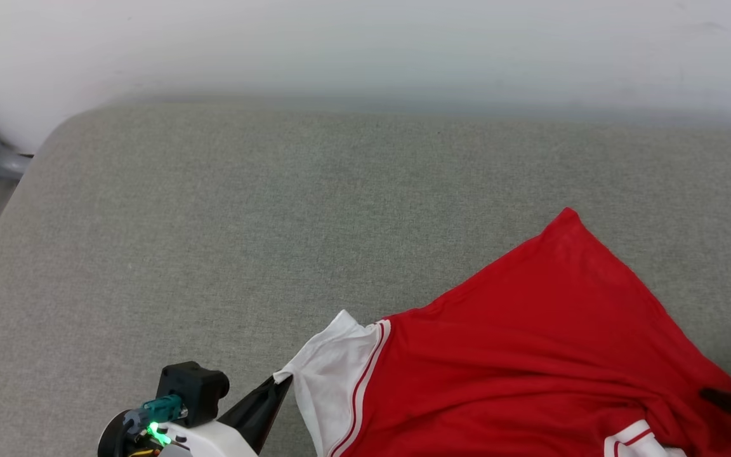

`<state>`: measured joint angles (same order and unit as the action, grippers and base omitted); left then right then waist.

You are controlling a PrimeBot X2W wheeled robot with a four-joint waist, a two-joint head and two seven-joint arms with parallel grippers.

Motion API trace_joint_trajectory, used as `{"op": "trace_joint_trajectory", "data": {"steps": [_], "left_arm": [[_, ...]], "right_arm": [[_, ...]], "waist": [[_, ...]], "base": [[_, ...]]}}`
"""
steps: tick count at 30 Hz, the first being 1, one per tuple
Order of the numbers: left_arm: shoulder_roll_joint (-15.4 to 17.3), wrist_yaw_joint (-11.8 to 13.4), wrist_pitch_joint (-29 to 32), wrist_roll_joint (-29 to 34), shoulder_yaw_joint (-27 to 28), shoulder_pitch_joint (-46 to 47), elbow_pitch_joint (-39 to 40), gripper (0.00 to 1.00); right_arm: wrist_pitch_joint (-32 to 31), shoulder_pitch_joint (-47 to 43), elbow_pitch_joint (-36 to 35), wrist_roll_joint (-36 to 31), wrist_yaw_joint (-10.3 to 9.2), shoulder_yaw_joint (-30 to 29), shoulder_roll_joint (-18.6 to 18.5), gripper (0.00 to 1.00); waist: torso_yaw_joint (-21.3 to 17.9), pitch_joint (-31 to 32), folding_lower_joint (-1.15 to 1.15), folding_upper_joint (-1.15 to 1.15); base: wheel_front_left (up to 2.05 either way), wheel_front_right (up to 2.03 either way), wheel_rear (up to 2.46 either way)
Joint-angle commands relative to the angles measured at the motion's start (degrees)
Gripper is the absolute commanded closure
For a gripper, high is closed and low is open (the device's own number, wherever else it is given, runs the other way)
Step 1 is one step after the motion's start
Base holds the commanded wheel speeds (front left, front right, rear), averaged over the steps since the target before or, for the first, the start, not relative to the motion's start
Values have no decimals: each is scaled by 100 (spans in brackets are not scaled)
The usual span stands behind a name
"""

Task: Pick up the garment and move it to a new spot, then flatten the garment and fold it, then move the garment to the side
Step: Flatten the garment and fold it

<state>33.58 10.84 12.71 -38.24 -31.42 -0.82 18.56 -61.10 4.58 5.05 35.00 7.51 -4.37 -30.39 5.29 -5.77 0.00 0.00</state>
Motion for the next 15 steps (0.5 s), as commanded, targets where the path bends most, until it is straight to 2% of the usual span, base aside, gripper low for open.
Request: {"op": "trace_joint_trajectory", "data": {"steps": [1,8,15], "left_arm": [[-10,26,8,33,-19,81,40,100],[-14,49,70,191,-75,265,241,100],[-115,-71,80,299,-190,563,342,100]], "right_arm": [[-68,172,-116,38,-5,50,9,0],[-593,1139,-632,-109,-5,376,46,0],[-927,2337,-193,-573,-5,594,175,0]], "waist": [[37,-60,0,0],[257,-504,0,0],[664,-1091,0,0]], "base": [[0,0,0],[0,0,0],[0,0,0]]}}
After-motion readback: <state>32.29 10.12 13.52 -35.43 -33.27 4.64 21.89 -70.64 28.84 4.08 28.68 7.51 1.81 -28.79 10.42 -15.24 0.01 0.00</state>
